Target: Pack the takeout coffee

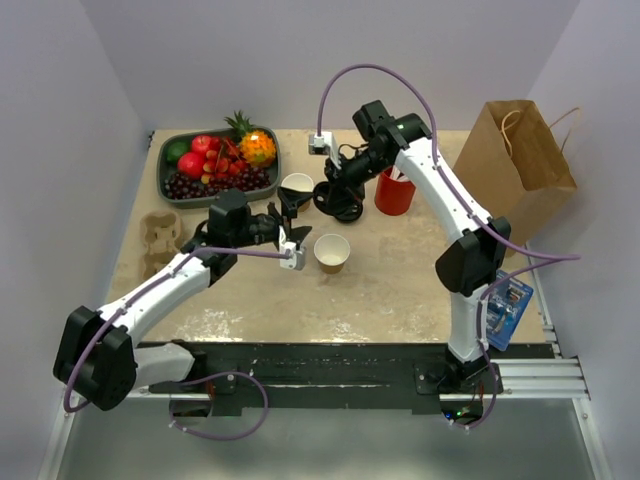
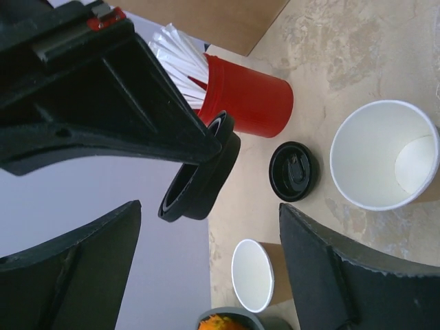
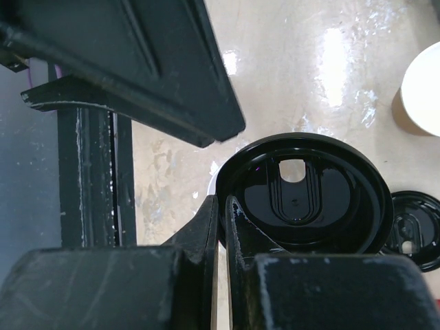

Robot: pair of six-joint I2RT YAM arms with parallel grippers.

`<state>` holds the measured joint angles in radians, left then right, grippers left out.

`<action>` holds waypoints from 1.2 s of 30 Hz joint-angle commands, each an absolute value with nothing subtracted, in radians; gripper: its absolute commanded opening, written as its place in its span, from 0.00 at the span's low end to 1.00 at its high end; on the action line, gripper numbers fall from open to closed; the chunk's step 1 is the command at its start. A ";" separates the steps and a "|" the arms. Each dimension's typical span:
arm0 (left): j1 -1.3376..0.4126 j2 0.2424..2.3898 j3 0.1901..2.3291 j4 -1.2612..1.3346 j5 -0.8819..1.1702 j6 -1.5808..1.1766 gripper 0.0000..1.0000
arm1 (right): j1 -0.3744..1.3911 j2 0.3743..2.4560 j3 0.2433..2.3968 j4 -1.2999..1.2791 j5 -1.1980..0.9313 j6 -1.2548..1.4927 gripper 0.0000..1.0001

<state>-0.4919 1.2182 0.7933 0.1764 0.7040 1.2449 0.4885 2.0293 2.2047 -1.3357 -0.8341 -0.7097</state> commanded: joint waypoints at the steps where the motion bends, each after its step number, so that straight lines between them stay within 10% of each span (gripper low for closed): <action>1: -0.522 1.241 0.831 0.227 0.727 1.356 0.84 | 0.485 2.016 2.189 -1.457 -0.896 -0.723 0.00; 19: -0.581 1.338 0.842 0.252 0.589 1.529 0.57 | 0.486 2.005 2.152 -1.457 -0.919 -0.706 0.00; 28: -0.600 1.356 0.859 0.230 0.575 1.589 0.11 | 0.486 2.003 2.145 -1.457 -0.914 -0.698 0.00; 36: -0.604 1.312 0.856 0.242 0.529 1.349 0.00 | 0.404 1.935 2.273 -1.360 -0.969 -0.570 0.40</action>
<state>-0.5964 1.3529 0.8227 0.2085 0.5400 1.5242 0.4717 2.0293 2.1628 -1.3499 -0.8783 -0.6758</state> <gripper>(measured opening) 0.321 0.335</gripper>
